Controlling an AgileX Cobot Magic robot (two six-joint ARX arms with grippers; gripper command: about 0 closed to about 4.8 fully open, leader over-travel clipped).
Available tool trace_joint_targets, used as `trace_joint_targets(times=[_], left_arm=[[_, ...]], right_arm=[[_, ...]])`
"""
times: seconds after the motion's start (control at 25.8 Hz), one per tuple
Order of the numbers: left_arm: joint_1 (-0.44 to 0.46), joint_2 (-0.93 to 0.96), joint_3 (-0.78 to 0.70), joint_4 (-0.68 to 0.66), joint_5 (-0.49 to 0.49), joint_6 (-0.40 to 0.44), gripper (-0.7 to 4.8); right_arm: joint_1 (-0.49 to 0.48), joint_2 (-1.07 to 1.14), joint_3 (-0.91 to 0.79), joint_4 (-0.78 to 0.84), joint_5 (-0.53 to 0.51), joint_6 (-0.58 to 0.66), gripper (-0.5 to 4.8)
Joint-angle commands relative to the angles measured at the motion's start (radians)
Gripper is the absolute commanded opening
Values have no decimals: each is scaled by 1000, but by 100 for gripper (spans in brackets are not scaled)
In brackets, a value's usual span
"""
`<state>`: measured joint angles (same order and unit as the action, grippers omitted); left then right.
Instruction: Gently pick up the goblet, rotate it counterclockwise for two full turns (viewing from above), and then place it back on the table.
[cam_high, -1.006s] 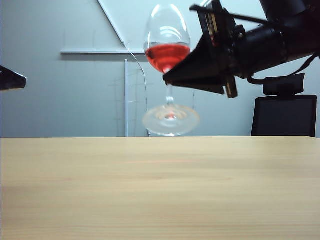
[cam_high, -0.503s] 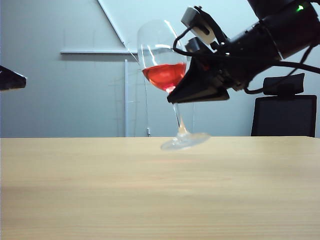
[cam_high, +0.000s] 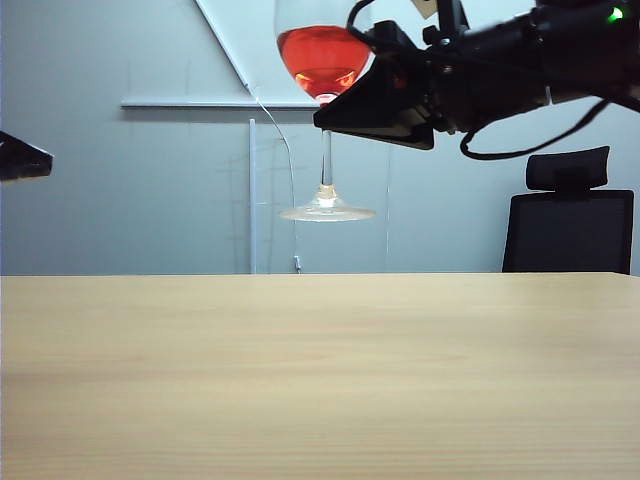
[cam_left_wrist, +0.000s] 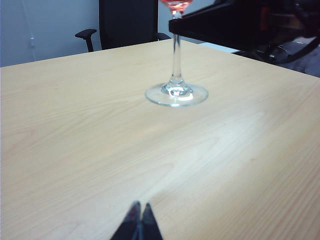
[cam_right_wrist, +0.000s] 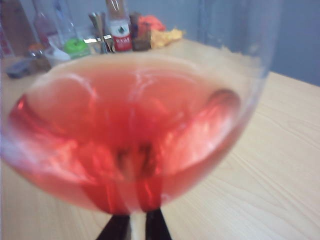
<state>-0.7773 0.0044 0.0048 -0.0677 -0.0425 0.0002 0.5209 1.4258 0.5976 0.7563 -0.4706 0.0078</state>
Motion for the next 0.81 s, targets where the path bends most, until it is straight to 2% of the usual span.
trace_joint_targets(times=[0.04, 0.5, 0.81], left_arm=[[-1, 2, 4, 9, 2, 0, -5], [-1, 2, 4, 9, 1, 0, -5], [-1, 2, 4, 9, 1, 0, -5]], right_arm=[[1, -6, -26, 121, -29, 13, -5], [2, 151, -77, 329, -68, 14, -5], [2, 216, -76, 359, -74, -10, -5]])
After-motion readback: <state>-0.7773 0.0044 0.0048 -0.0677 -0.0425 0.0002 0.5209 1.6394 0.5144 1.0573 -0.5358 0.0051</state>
